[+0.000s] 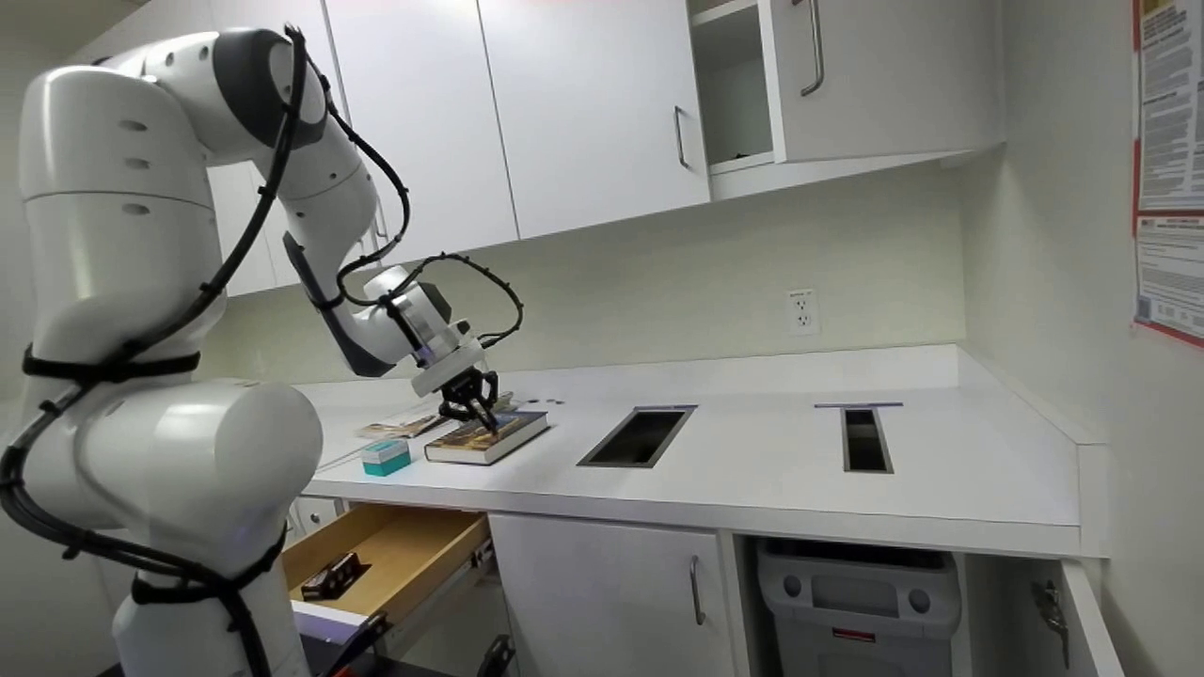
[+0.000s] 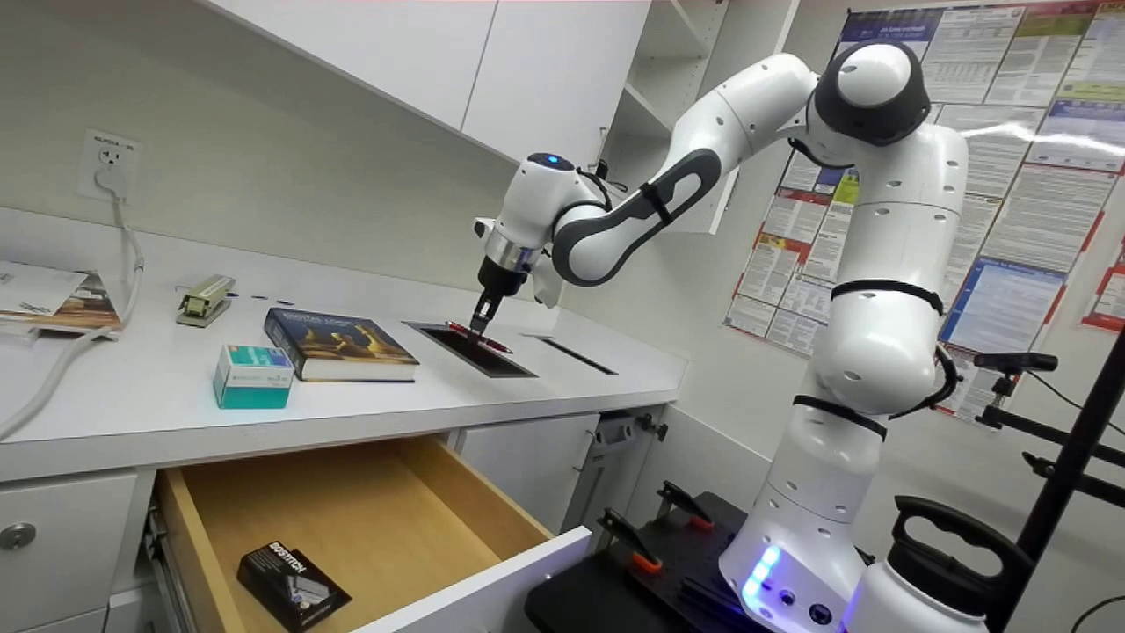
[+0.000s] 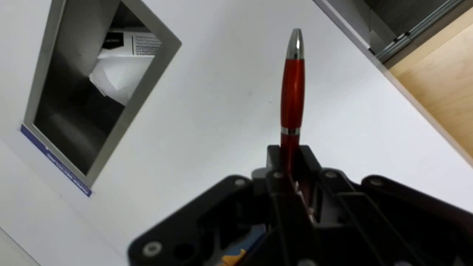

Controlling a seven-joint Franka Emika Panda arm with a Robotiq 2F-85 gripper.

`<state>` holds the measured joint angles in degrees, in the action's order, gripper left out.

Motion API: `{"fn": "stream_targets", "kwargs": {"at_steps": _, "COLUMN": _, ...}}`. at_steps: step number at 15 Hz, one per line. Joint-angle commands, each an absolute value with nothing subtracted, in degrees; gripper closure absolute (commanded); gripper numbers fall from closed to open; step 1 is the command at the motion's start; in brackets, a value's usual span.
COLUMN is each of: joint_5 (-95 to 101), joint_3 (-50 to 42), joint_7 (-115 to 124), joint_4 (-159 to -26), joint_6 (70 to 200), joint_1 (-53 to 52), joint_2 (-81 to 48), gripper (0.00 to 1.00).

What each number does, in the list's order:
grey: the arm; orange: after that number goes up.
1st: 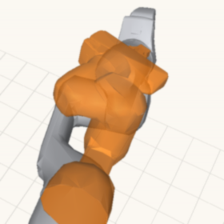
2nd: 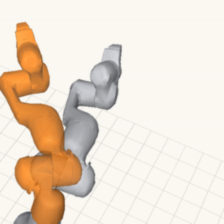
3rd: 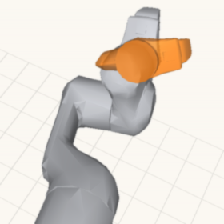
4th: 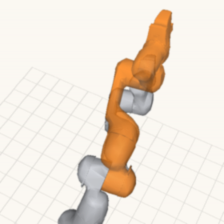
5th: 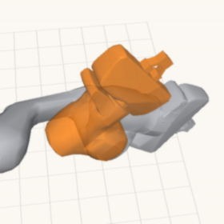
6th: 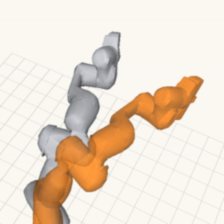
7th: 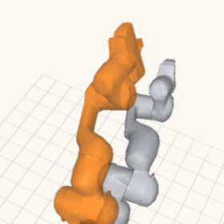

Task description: Take the pen and the box out of the drawer and put them on the counter then close the drawer

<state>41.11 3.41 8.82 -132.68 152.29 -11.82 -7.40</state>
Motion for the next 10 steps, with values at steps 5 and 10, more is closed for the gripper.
{"fn": "stream_targets", "kwargs": {"at_steps": 5, "joint_5": 38.52, "joint_3": -0.45, "joint_7": 28.15, "joint_4": -124.48, "joint_6": 158.2, "joint_1": -11.58, "joint_2": -19.81, "gripper": 0.97}}
{"fn": "stream_targets", "kwargs": {"at_steps": 10, "joint_5": 40.25, "joint_3": -1.91, "joint_7": 40.88, "joint_4": -122.01, "joint_6": 162.31, "joint_1": -13.52, "joint_2": -23.63, "gripper": 0.93}}
